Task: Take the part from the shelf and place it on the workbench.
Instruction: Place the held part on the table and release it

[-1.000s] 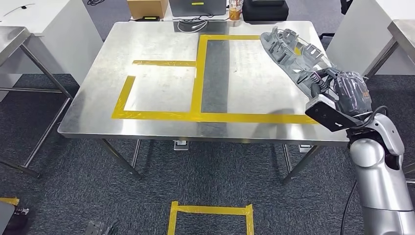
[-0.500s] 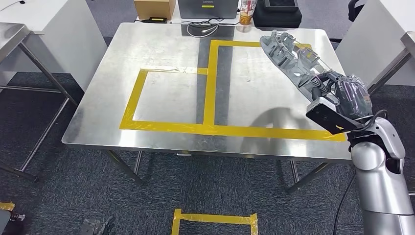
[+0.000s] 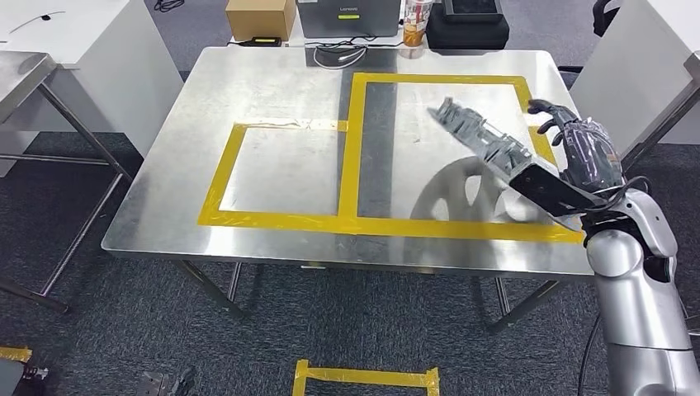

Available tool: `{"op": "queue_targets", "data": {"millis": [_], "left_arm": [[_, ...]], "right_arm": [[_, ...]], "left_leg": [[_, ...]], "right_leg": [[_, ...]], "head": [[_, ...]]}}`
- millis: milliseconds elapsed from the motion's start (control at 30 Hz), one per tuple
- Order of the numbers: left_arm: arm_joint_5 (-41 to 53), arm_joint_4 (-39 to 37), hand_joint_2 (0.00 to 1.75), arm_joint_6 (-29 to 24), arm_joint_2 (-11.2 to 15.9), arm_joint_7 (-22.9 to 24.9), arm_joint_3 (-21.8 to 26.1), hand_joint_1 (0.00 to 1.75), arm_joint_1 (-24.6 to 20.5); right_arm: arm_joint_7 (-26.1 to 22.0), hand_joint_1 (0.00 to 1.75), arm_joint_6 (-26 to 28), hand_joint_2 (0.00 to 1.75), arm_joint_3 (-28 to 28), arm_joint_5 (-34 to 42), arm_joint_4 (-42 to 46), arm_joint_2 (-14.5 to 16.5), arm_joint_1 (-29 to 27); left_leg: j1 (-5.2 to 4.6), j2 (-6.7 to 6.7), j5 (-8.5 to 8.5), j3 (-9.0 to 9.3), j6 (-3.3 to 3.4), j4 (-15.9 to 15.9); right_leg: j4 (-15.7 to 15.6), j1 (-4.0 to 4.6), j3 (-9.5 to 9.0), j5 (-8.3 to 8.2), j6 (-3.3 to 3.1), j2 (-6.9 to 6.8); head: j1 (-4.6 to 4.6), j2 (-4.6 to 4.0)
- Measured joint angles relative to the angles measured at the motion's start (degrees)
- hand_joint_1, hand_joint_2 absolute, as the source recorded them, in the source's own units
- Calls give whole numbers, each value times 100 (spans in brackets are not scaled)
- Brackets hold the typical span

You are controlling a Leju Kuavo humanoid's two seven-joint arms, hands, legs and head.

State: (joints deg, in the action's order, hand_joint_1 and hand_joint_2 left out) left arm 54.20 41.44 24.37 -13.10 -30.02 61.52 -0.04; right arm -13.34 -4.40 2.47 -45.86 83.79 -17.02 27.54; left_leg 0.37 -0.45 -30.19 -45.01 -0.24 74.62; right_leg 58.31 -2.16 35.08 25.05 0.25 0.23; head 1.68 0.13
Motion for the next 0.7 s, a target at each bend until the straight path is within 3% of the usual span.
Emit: {"op": "queue_targets", "data": {"millis": [33,67,100,167,300,333,400,467,500,533,567,633,700], "left_arm": [[-13,2,0,-22,-1,17,1,0,1],[-20,5,0,-39,0,39,1,0,1],[-21,12,0,-59,2,76,1,0,0],[-24,28,0,-104,3,182,3,0,-8],[-31,61,0,-183,-3,326,10,0,-16],[-36,72,0,-200,-9,344,13,0,-20],[-46,87,0,-223,-21,380,18,0,-33],[-51,89,0,-228,-30,415,22,0,-41],[-53,88,0,-230,-36,437,24,0,-41],[-59,88,0,-229,-42,462,25,0,-41],[-65,89,0,-228,-45,491,26,0,-41],[-77,94,0,-228,-50,539,28,0,-43],[-81,110,0,-239,-55,573,32,0,-44]], "right_arm": [[2,0,1,0,6,-2,-5,8,8],[3,0,1,0,10,-4,-9,13,21],[3,0,1,0,14,-8,-10,19,44],[3,0,3,0,20,-28,-11,31,104],[3,0,7,0,33,-62,-13,54,156],[3,0,9,0,34,-66,-13,57,166],[3,0,13,0,32,-72,-13,56,191],[5,0,14,0,33,-74,-20,58,185],[6,0,14,0,33,-74,-24,60,167],[7,0,14,0,34,-75,-28,61,152],[8,0,14,0,34,-75,-29,62,142],[8,0,17,0,31,-75,-21,62,140],[6,0,22,0,22,-77,-3,68,133]], "left_leg": [[30,11,89,8,-18,-51],[51,19,264,136,-25,-330],[65,22,468,348,-24,-751],[52,19,679,716,1,-1439],[1,11,668,872,147,-1651],[3,11,691,916,195,-1702],[4,12,731,981,272,-1783],[-40,9,729,987,312,-1790],[-64,6,726,989,323,-1788],[-84,1,724,992,331,-1784],[-101,-3,721,995,335,-1776],[-133,-12,700,986,324,-1731],[-164,-19,669,958,299,-1669]], "right_leg": [[0,-5,-15,10,7,1],[0,-12,-36,22,20,4],[-2,-20,-58,34,36,7],[-8,-14,-88,57,85,17],[-51,-22,-129,81,227,16],[21,-20,-97,129,235,9],[532,1,156,367,179,-4],[1312,34,563,651,116,-3],[1546,44,699,703,113,-3],[1567,53,732,667,128,-4],[1350,62,644,546,154,-4],[542,88,263,215,178,-7],[35,115,10,12,130,-9]], "head": [[-1,0],[-1,0],[1,0],[-2,0],[-8,0],[-19,0],[-36,0],[-38,0],[-37,0],[-37,0],[-36,0],[-37,0],[-32,0]]}}
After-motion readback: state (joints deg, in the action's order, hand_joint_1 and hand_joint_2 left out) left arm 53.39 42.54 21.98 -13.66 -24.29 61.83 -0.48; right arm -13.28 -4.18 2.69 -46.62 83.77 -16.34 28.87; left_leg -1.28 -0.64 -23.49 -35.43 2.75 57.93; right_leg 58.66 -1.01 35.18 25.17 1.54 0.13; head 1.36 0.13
